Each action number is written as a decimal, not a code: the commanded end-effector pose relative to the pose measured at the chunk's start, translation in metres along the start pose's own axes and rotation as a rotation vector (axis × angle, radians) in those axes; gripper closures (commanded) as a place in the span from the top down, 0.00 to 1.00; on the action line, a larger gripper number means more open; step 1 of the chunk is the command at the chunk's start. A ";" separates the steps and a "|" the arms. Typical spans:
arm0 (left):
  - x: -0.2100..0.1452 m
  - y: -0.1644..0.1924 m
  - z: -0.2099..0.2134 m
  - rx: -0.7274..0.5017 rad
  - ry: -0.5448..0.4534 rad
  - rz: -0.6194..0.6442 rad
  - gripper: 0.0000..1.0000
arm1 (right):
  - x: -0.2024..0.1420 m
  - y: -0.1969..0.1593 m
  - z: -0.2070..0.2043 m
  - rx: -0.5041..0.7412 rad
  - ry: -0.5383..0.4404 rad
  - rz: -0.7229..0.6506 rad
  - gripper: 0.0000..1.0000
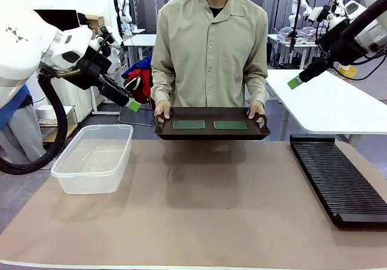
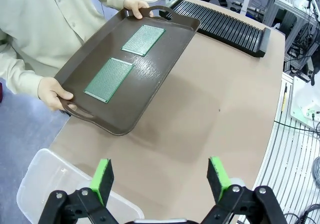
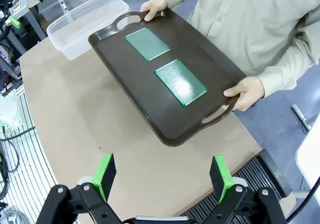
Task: Sort PCBs into racks and boxes based on the side picked up.
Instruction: Pick up the Blank PCB handed by the Human.
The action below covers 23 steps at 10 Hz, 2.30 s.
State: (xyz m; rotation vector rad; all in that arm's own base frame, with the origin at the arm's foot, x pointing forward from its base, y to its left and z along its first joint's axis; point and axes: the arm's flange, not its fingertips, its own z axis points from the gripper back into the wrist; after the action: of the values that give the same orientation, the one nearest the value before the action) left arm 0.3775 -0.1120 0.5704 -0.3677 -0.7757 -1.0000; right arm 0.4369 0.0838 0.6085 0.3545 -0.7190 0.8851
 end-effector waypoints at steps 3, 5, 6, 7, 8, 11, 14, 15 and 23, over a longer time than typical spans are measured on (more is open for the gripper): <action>-0.001 0.000 0.000 -0.005 0.003 -0.005 1.00 | 0.000 -0.001 0.002 0.012 0.002 -0.003 1.00; -0.001 0.000 0.000 -0.005 0.003 -0.005 1.00 | 0.000 -0.001 0.002 0.012 0.002 -0.003 1.00; -0.001 0.000 0.000 -0.005 0.003 -0.005 1.00 | 0.000 -0.001 0.002 0.012 0.002 -0.003 1.00; -0.001 0.000 0.000 -0.005 0.003 -0.005 1.00 | 0.000 -0.001 0.002 0.012 0.002 -0.003 1.00; -0.001 0.000 0.000 -0.005 0.003 -0.005 1.00 | 0.000 -0.001 0.002 0.012 0.002 -0.003 1.00; -0.001 0.000 0.000 -0.005 0.003 -0.005 1.00 | 0.000 -0.001 0.002 0.012 0.002 -0.003 1.00; -0.001 0.000 0.000 -0.005 0.003 -0.005 1.00 | 0.000 -0.001 0.002 0.012 0.002 -0.003 1.00; -0.001 0.000 0.000 -0.005 0.003 -0.005 1.00 | 0.000 -0.001 0.002 0.012 0.002 -0.003 1.00; -0.001 0.000 0.000 -0.005 0.003 -0.005 1.00 | 0.000 -0.001 0.002 0.012 0.002 -0.003 1.00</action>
State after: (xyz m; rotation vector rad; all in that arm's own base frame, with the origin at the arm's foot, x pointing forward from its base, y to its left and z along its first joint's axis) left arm 0.3775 -0.1121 0.5704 -0.3677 -0.7757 -1.0000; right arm 0.4369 0.0837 0.6086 0.3545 -0.7191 0.8850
